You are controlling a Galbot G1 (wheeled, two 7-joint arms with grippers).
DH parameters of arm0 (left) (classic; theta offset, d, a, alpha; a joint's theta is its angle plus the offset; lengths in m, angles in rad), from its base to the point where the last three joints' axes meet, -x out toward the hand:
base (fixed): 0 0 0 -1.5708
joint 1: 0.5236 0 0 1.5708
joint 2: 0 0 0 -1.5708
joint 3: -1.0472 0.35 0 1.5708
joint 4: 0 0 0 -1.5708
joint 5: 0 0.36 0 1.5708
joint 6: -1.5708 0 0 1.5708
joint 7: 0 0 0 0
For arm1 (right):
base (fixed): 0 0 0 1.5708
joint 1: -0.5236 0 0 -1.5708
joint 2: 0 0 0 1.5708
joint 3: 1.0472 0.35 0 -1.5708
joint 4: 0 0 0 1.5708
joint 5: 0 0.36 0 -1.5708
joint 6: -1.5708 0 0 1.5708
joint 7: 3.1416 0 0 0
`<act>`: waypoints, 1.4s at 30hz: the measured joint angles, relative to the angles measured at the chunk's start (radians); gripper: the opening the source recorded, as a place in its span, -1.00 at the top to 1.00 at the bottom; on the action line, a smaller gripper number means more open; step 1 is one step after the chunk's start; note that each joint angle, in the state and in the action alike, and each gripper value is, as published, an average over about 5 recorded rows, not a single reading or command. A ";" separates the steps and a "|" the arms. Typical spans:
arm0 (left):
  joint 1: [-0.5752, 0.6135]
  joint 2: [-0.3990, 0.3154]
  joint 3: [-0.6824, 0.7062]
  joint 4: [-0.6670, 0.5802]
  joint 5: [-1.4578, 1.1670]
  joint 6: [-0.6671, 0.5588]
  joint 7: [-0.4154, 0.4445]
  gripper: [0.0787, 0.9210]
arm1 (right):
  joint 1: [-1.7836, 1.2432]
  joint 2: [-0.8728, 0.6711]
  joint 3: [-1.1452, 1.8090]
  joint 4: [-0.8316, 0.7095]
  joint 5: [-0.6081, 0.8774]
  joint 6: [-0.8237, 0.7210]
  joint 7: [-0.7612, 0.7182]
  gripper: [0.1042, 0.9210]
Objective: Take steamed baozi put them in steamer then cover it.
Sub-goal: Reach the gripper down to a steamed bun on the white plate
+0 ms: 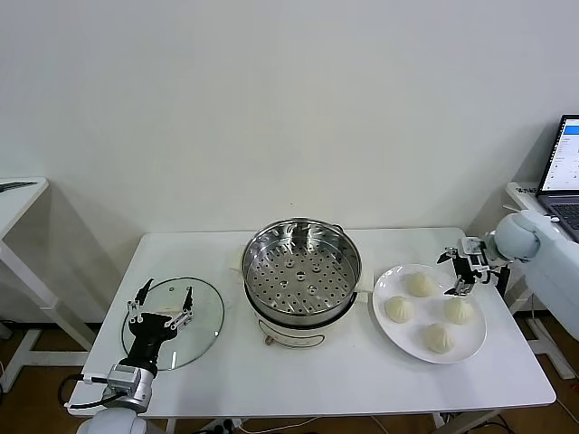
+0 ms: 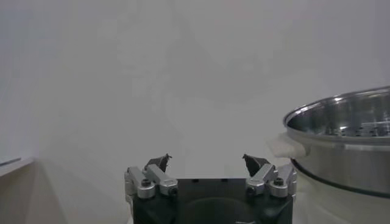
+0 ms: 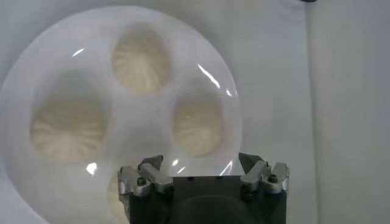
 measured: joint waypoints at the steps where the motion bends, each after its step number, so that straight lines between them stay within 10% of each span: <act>1: 0.000 -0.001 0.000 0.000 0.000 0.000 0.000 -0.77 | 0.006 0.011 -0.007 -0.013 -0.006 0.000 -0.003 -0.76; 27: 0.006 -0.007 -0.018 -0.009 0.005 -0.007 -0.008 -0.77 | 0.039 0.215 -0.019 -0.245 -0.146 0.031 -0.023 -0.76; 42: 0.006 -0.009 -0.019 -0.013 0.006 -0.009 -0.010 -0.77 | 0.034 0.213 -0.015 -0.241 -0.149 0.036 -0.022 -0.39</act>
